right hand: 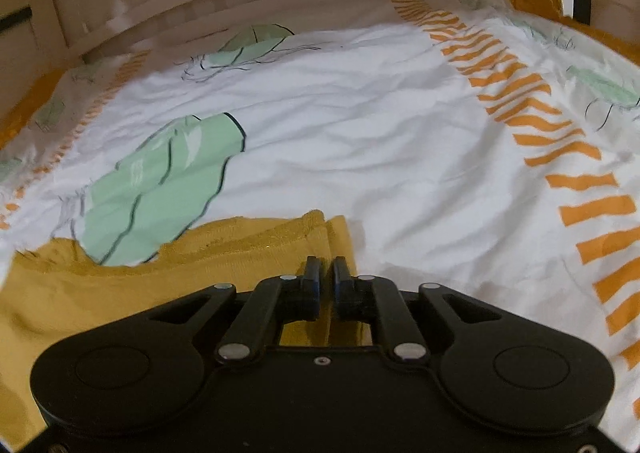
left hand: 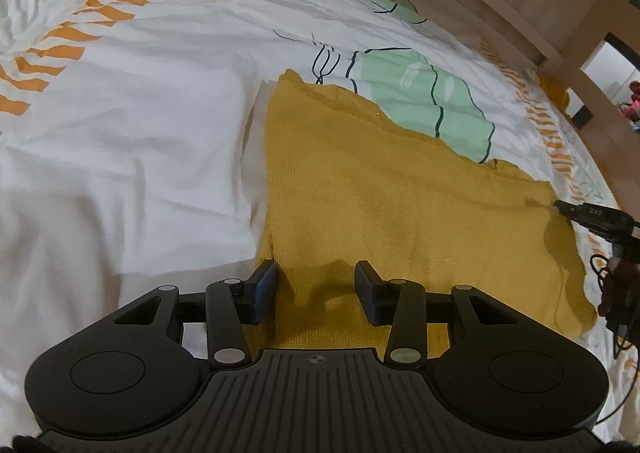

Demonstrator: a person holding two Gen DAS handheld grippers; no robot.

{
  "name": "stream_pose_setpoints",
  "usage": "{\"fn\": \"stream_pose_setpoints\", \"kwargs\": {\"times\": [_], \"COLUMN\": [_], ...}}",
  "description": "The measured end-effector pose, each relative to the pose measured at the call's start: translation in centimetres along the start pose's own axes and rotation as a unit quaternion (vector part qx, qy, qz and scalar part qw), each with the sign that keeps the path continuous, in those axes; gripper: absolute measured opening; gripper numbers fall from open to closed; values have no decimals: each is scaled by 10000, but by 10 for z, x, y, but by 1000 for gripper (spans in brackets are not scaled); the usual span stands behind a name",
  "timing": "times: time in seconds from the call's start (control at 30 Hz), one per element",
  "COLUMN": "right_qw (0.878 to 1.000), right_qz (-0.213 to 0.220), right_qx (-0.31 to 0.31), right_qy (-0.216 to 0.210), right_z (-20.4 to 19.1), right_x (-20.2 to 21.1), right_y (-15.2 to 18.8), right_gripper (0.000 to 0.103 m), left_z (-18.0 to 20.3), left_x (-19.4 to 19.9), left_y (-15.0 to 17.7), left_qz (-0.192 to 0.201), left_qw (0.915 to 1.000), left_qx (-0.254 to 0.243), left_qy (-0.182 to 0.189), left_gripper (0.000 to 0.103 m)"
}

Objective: Fold small clothes

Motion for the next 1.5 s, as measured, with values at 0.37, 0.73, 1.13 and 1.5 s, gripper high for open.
{"fn": "stream_pose_setpoints", "kwargs": {"times": [0.37,0.73,1.13,1.5], "right_qw": [9992,9977,9966,9995], "right_qz": [84,208,500,291], "right_qx": [-14,-162,312,-138], "right_qy": [-392,-632,-567,-13], "right_z": [-7,0,-18,12], "right_x": [2,-5,5,-7], "right_y": [2,1,-11,-3], "right_gripper": [19,42,10,17], "left_z": [23,17,24,14], "left_x": [6,-60,-51,-59], "left_y": [-68,-109,-104,-107], "left_qz": [632,442,1063,1009], "left_qw": [9973,9989,9927,9936], "left_qx": [-310,-156,-567,-316], "left_qy": [221,18,58,-395], "left_gripper": [42,42,10,24]}}
Point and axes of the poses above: each gripper's, at about its wrist camera, not at the fingertips, and x roughly against the way its jaws point, z to its right, y to its underside, the point moved 8 cm from there along -x, roughly the way its jaws point, and after that the axes turned 14 degrees about x, right-handed, at the moved point
